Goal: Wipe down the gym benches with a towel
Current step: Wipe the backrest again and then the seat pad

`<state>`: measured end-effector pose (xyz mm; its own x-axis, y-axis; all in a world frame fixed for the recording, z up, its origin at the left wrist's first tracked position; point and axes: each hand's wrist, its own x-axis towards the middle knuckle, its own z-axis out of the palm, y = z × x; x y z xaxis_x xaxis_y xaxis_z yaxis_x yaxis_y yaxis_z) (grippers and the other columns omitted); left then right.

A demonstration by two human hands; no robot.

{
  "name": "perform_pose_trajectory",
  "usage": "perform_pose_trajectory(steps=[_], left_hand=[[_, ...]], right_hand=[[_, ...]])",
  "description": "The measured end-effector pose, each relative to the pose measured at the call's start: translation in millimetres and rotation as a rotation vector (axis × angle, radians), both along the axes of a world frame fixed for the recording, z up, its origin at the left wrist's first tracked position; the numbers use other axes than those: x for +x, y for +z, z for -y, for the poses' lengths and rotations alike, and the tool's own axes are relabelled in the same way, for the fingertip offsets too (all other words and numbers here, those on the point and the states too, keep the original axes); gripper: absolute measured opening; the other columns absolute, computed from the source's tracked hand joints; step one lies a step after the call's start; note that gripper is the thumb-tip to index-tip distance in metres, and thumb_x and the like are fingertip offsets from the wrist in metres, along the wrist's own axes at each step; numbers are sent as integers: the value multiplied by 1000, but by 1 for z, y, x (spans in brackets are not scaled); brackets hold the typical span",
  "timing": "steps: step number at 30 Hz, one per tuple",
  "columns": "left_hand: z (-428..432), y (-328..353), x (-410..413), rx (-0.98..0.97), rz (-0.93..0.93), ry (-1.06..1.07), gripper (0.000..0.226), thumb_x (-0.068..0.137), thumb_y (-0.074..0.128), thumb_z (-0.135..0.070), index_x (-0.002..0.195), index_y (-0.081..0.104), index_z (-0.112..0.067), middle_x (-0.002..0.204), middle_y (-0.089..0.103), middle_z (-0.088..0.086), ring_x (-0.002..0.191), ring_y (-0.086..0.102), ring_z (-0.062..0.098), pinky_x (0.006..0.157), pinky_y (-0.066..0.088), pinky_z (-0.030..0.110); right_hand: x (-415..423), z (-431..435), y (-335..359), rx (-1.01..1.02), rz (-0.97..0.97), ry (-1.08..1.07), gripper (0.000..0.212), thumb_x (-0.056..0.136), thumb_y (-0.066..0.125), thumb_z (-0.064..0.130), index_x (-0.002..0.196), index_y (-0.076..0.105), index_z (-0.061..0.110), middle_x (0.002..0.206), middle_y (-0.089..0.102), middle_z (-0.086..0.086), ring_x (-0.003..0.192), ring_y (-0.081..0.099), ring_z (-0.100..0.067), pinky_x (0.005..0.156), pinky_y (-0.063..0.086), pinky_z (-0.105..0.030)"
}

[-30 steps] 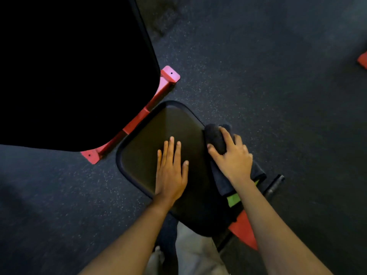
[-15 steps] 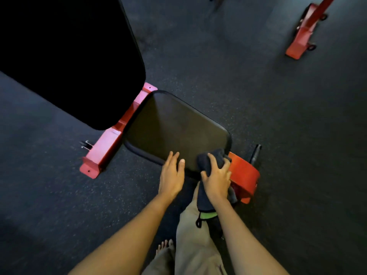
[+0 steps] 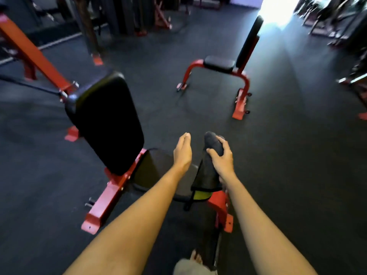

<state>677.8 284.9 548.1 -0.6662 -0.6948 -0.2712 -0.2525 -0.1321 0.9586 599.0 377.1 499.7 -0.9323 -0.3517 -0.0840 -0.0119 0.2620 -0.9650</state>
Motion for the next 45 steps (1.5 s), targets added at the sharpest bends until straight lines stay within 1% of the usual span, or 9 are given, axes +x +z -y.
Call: perform_pose_trajectory(steps=[5, 12, 16, 23, 25, 29, 32, 35, 45], left_hand=[[-12, 97, -32, -67, -161, -81, 51, 101, 29, -45, 141, 42, -16, 145, 42, 4, 134, 36, 19, 113, 25, 36], [-40, 162, -73, -84, -321, -124, 51, 101, 30, -46, 143, 39, -19, 147, 39, 1, 137, 32, 19, 116, 20, 40], [-80, 177, -100, -84, -366, -170, 52, 101, 29, -46, 145, 36, -20, 149, 37, 3, 137, 32, 19, 112, 21, 38], [-183, 194, -158, -68, -432, -196, 47, 102, 30, -41, 141, 41, -18, 144, 42, 8, 128, 41, 19, 97, 29, 28], [-218, 196, -181, -62, -447, -172, 46, 102, 28, -41, 140, 42, -17, 142, 43, 9, 125, 42, 19, 94, 28, 26], [-280, 202, -233, -67, -467, -170, 50, 101, 29, -45, 141, 41, -18, 145, 40, 7, 134, 37, 24, 104, 28, 34], [-315, 206, -267, -38, -486, -164, 49, 100, 32, -45, 142, 40, -20, 147, 39, 7, 135, 35, 24, 111, 25, 39], [-331, 207, -298, -26, -492, -147, 50, 100, 31, -45, 143, 39, -19, 147, 39, 7, 136, 34, 23, 114, 24, 40], [-295, 201, -425, -57, -491, -50, 49, 101, 28, -44, 140, 42, -18, 128, 49, 3, 130, 40, 23, 98, 29, 31]], right_hand=[[-27, -17, 106, -147, -143, -48, 44, 85, 67, 16, 124, 54, 31, 131, 54, 0, 117, 54, -20, 99, 48, -46], [-54, -51, 189, -320, -197, -53, 42, 90, 63, 14, 126, 49, 31, 126, 55, -6, 109, 59, -23, 85, 56, -36], [-74, -88, 202, -341, -208, -89, 44, 89, 64, 16, 127, 50, 32, 126, 55, -7, 111, 58, -27, 91, 54, -46], [-126, -191, 221, -358, -280, -92, 42, 90, 63, 13, 126, 49, 29, 110, 57, 4, 97, 60, -15, 76, 56, -27], [-150, -228, 228, -335, -299, -82, 42, 90, 63, 13, 125, 48, 31, 112, 57, 3, 99, 61, -19, 80, 57, -34], [-198, -296, 244, -279, -355, -64, 43, 90, 64, 14, 126, 47, 32, 118, 54, 1, 107, 58, -22, 88, 54, -39], [-233, -331, 254, -280, -370, -83, 44, 91, 63, 14, 127, 46, 32, 120, 53, -1, 104, 57, -20, 79, 54, -31], [-266, -350, 258, -292, -349, -78, 43, 92, 62, 15, 130, 45, 29, 120, 54, -4, 96, 58, -16, 65, 49, -19], [-397, -315, 239, -351, -297, 13, 40, 91, 64, 16, 124, 49, 32, 120, 59, -5, 100, 62, -22, 70, 55, -27]])
